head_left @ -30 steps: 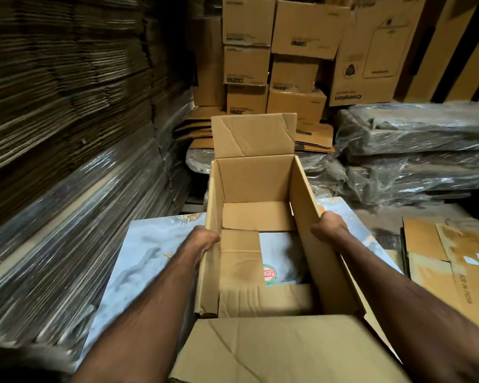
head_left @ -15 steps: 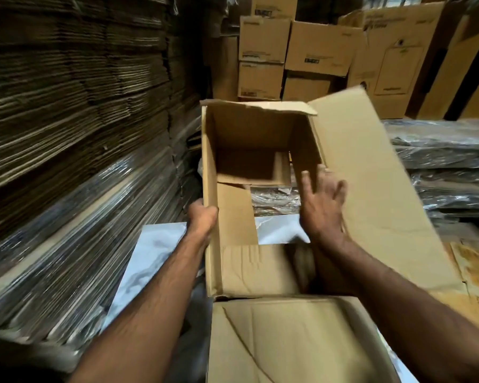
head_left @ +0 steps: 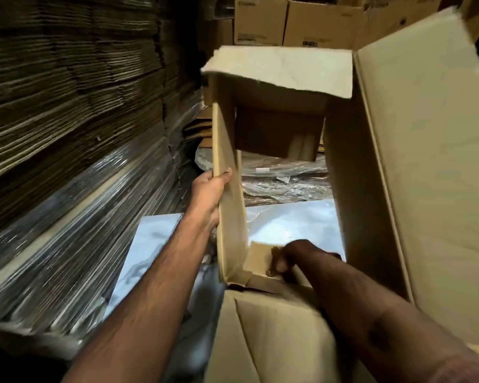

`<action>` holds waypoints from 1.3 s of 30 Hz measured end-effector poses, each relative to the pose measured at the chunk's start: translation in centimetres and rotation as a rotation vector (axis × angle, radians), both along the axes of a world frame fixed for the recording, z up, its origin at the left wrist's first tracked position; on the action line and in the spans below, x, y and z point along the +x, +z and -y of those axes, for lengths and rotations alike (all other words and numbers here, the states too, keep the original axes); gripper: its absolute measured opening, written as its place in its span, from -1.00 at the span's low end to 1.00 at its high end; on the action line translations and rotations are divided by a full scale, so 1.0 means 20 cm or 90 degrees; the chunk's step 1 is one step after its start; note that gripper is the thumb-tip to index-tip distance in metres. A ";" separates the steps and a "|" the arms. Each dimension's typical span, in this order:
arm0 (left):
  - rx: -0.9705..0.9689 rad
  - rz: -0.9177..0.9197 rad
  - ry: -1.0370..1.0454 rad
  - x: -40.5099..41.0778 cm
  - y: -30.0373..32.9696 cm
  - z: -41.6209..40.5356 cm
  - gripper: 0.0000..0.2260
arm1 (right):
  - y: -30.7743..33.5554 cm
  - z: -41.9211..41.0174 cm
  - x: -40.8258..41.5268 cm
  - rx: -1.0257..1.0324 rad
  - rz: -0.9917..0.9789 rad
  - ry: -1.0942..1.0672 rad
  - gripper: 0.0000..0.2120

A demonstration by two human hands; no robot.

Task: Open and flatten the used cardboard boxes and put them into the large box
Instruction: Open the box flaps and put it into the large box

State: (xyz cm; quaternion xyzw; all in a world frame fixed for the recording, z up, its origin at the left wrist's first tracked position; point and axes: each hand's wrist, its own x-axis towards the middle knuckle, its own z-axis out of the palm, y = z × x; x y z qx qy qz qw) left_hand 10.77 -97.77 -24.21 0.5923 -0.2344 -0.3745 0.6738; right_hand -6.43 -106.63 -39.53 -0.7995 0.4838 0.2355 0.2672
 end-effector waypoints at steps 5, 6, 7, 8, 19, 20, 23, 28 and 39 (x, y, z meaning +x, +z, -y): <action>-0.006 0.019 0.023 -0.05 0.08 0.03 -0.74 | 0.13 0.11 -0.07 -0.131 -0.024 0.025 -0.55; -0.006 0.024 0.025 -0.07 0.09 0.03 -0.74 | 0.17 0.16 -0.05 -0.203 0.017 0.070 -0.41; 0.000 0.029 0.023 -0.08 0.10 0.04 -0.74 | 0.22 0.20 -0.04 -0.275 0.055 0.096 -0.34; 0.009 0.032 0.020 -0.08 0.09 0.03 -0.76 | 0.30 0.23 -0.03 -0.351 0.103 0.095 -0.31; -0.009 -0.002 -0.040 -0.12 0.17 -0.03 -0.76 | 0.67 0.77 -0.12 -0.498 0.067 0.025 -0.20; -0.013 -0.005 -0.046 -0.12 0.19 -0.04 -0.76 | 0.66 0.81 -0.13 -0.498 0.052 0.021 -0.21; -0.033 -0.029 -0.045 -0.12 0.24 -0.05 -0.83 | 0.67 0.93 -0.17 -0.477 0.060 -0.015 -0.21; 0.010 -0.027 -0.009 -0.19 0.28 0.02 -0.90 | 0.74 1.01 -0.14 -0.417 0.053 0.011 -0.15; 0.050 -0.069 -0.044 -0.19 0.21 0.00 -0.83 | 0.59 1.05 -0.21 -0.405 0.018 -0.015 -0.21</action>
